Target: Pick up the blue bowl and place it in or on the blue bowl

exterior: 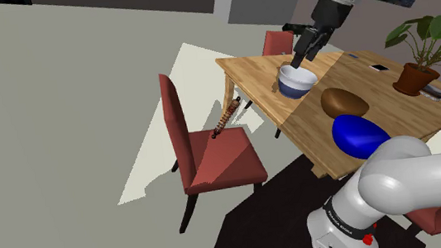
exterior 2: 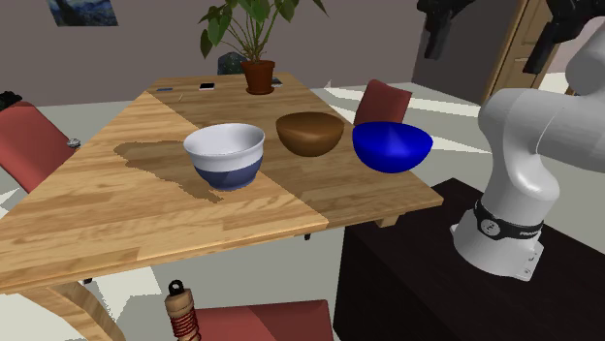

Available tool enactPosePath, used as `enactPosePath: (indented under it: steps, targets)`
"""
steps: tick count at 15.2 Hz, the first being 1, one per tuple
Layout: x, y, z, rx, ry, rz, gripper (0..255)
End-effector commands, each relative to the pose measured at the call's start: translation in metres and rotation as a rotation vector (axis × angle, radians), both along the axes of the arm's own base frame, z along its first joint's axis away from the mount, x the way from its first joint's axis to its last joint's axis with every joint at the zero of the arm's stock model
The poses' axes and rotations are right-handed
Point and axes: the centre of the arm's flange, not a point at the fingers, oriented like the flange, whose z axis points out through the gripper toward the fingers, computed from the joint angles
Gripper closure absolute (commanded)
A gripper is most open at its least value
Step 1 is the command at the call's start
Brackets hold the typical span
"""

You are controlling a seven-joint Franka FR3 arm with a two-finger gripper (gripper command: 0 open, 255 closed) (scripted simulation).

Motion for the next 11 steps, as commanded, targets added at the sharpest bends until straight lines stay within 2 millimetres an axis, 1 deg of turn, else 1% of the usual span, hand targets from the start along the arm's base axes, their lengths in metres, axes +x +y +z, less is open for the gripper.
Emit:
enactPosePath:
  steps: [1, 11]
  targets:
    - [0.0, 0.0, 0.0, 0.0, 0.0, 0.0, 0]
    - [0.059, -0.087, -0.069, -0.06, 0.002, -0.041, 0]
